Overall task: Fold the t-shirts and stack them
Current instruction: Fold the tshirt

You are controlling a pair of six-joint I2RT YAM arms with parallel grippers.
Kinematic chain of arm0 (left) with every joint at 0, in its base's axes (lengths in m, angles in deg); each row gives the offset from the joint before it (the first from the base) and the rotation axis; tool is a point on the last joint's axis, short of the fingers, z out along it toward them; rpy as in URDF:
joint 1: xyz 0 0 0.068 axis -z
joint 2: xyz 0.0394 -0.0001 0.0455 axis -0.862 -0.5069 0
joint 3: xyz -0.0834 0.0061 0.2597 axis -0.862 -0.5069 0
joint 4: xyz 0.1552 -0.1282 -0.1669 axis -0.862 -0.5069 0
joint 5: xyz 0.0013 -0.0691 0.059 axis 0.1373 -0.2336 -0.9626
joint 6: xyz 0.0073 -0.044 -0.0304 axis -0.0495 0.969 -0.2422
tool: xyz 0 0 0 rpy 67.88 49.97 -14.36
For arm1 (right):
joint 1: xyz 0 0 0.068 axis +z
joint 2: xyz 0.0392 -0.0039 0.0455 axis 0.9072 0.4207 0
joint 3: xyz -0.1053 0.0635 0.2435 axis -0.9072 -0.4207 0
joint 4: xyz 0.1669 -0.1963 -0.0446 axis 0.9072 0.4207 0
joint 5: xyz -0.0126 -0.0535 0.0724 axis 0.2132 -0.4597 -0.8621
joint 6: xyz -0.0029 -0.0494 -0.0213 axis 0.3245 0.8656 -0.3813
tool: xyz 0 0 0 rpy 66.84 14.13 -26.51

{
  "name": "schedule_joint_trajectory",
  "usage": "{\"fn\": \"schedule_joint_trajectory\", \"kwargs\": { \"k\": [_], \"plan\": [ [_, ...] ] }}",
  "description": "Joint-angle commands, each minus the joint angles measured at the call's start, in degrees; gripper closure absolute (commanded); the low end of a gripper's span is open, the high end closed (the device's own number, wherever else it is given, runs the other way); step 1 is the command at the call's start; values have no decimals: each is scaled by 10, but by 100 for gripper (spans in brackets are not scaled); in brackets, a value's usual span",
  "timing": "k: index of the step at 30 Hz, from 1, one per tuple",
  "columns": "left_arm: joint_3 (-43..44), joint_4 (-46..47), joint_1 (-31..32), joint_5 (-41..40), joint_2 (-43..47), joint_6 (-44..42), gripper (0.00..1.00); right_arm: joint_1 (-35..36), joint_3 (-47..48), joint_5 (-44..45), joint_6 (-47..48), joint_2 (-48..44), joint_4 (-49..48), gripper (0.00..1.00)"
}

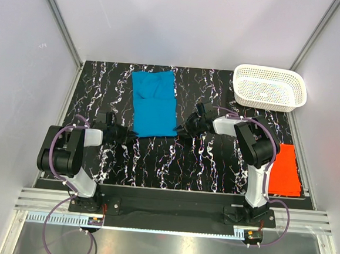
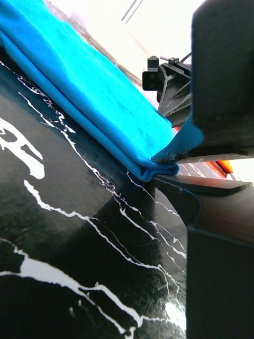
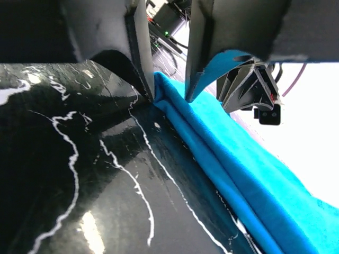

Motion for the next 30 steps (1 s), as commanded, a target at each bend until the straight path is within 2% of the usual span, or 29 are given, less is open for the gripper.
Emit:
{"fn": "schedule_joint_trajectory", "kwargs": {
  "k": [1, 10, 19, 21, 24, 27, 30],
  "plan": [
    [11, -12, -2, -26, -16, -21, 80, 8, -16, 14, 28, -6, 17, 62],
    [4, -10, -1, -23, -15, -20, 80, 8, -44, 3, 26, -27, 17, 60],
    [14, -18, -2, -18, -19, -27, 83, 9, -17, -8, 28, 4, 17, 62],
    [17, -18, -2, -16, -22, -30, 85, 10, -14, -7, 26, 7, 17, 65],
    [18, -19, -2, -13, -27, -32, 88, 7, -10, -4, 28, 8, 17, 78],
    [19, -22, -2, -7, -33, -37, 96, -1, -7, -3, 34, 12, 15, 88],
    [19, -26, -2, -5, -31, -41, 100, -10, -8, -2, 48, 9, 14, 99]
  ]
}}
